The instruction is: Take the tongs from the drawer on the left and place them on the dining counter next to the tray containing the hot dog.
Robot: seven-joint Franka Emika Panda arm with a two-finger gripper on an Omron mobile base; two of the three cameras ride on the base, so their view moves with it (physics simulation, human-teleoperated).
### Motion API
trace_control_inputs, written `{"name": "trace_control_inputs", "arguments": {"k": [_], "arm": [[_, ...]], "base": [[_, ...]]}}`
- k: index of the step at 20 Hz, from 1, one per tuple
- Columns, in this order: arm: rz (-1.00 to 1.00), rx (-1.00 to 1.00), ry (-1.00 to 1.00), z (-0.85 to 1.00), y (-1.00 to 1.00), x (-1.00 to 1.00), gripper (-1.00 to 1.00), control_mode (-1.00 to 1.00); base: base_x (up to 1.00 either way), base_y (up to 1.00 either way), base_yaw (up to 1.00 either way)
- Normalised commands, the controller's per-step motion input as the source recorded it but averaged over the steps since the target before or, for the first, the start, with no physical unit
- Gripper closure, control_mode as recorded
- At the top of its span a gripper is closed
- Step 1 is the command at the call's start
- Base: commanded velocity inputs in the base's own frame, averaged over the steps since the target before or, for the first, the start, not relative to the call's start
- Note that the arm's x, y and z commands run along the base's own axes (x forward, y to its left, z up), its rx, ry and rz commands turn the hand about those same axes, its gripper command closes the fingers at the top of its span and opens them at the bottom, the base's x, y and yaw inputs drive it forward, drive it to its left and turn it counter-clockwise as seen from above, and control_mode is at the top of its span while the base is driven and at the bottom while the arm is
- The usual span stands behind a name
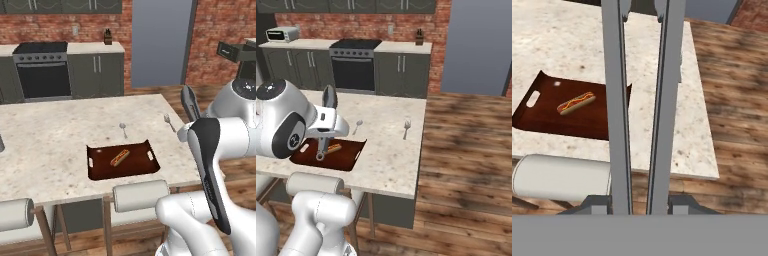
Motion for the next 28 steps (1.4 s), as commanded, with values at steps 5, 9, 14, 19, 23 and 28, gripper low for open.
{"name": "trace_control_inputs", "arguments": {"k": [5, 9, 14, 19, 23, 28], "arm": [[0.0, 0.0, 0.0, 0.0, 0.0, 0.0, 1.0, 1.0], [0.0, 0.0, 0.0, 0.0, 0.0, 0.0, 1.0, 1.0], [-0.01, 0.0, 0.05, 0.0, -0.03, 0.1, 1.0, -1.0], [-0.03, 0.0, 0.17, 0.0, -0.02, 0.44, 1.0, -1.0], [-0.04, 0.01, 0.11, -0.09, -0.04, 0.46, 1.0, -1.0], [-0.01, 0.07, 0.05, -0.34, -0.12, 0.5, 1.0, -1.0]], "base": [[0.39, 0.0, -0.05], [0.28, -0.02, -0.03], [0.11, -0.02, -0.01], [0.0, 0.0, 0.0], [0.0, 0.0, 0.0], [0.0, 0.0, 0.0]]}}
